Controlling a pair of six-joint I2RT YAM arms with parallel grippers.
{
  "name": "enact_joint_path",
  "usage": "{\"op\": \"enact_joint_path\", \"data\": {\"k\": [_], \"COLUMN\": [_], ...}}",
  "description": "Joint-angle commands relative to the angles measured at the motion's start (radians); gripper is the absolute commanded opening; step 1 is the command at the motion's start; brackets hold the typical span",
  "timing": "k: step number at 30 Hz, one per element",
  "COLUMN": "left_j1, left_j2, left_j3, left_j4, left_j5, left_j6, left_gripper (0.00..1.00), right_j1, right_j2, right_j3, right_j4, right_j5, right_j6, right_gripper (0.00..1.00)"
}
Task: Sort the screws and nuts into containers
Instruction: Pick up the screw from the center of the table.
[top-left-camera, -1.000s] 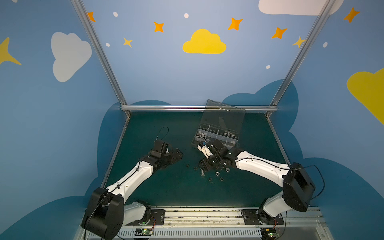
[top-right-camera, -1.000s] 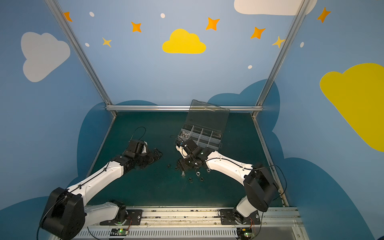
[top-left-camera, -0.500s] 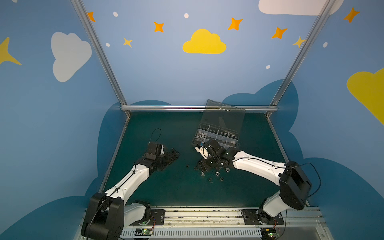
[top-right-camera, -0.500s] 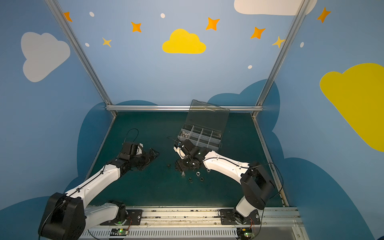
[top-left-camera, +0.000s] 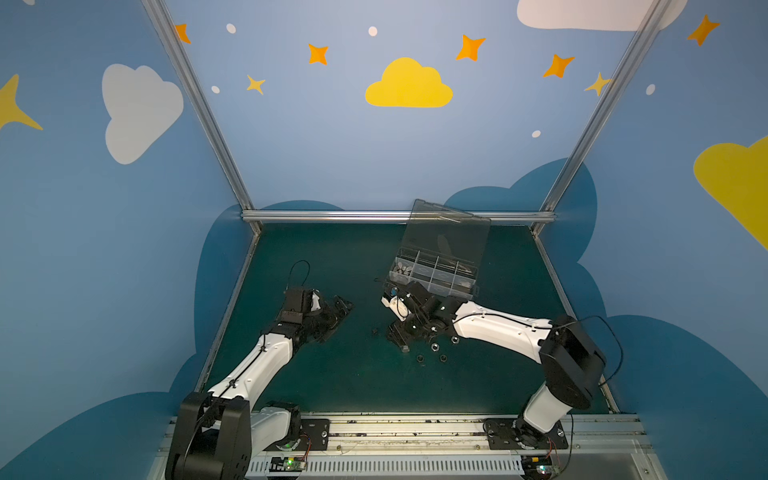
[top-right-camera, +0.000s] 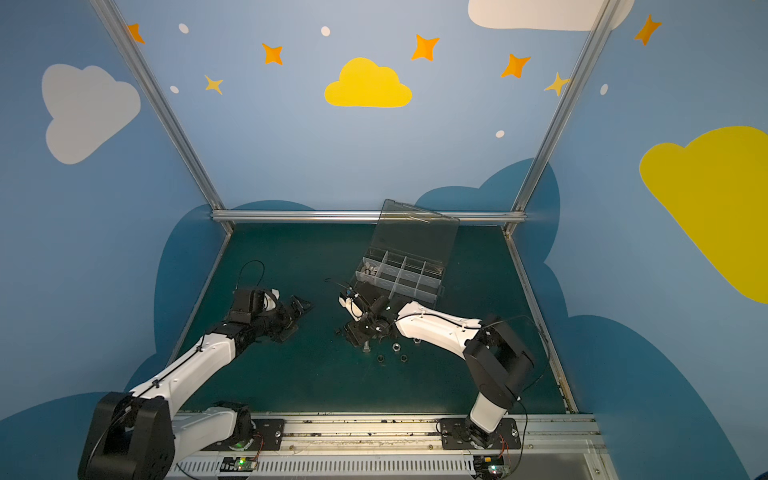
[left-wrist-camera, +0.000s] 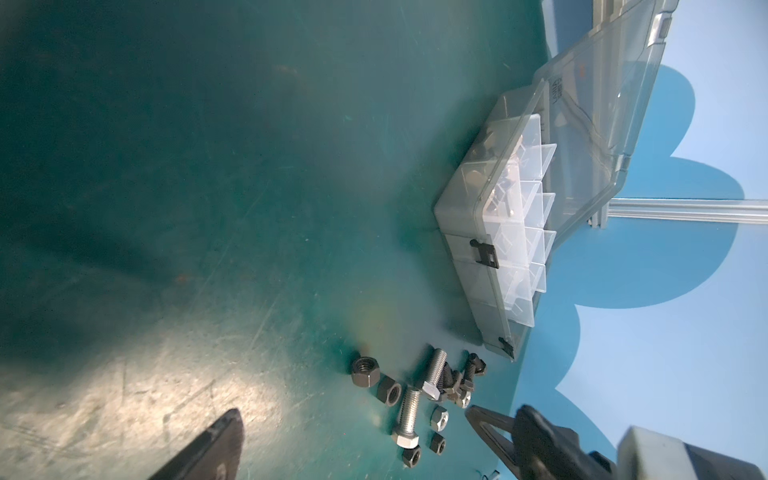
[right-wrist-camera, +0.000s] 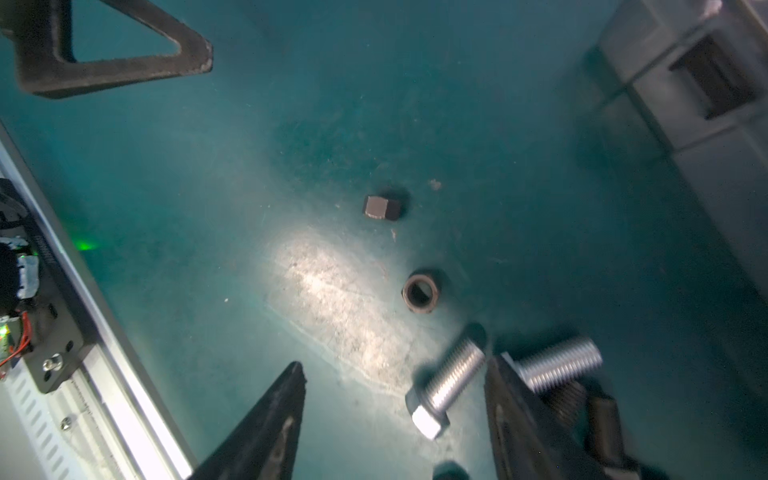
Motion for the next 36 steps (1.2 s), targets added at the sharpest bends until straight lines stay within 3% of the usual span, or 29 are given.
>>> {"op": "enact_joint_path", "data": {"k": [1, 11, 36], "left_j1": [0.017, 0.081, 0.137], "left_j2": [-0.015, -0.078, -0.092], "left_j3": [-0.011, -0.057, -0.093], "left_j4": [0.024, 0.023, 0.000], "left_j5": [0.034, 0.056, 0.081], "left_j6": [-0.009, -0.022, -0.005], "left_gripper": [1.00, 1.00, 1.00], "right_j1": [0.022, 0.070, 0.081], "right_j2": [0.053, 0.204, 0.347], "right_j3": [0.068, 0.216, 0.309], "right_j4": [0.016, -0.048, -0.073], "right_j5": [-0.016, -0.007, 0.051], "right_j6": [-0.031, -0.047, 0.002], "right_gripper": [0.66, 0.66, 0.63]}}
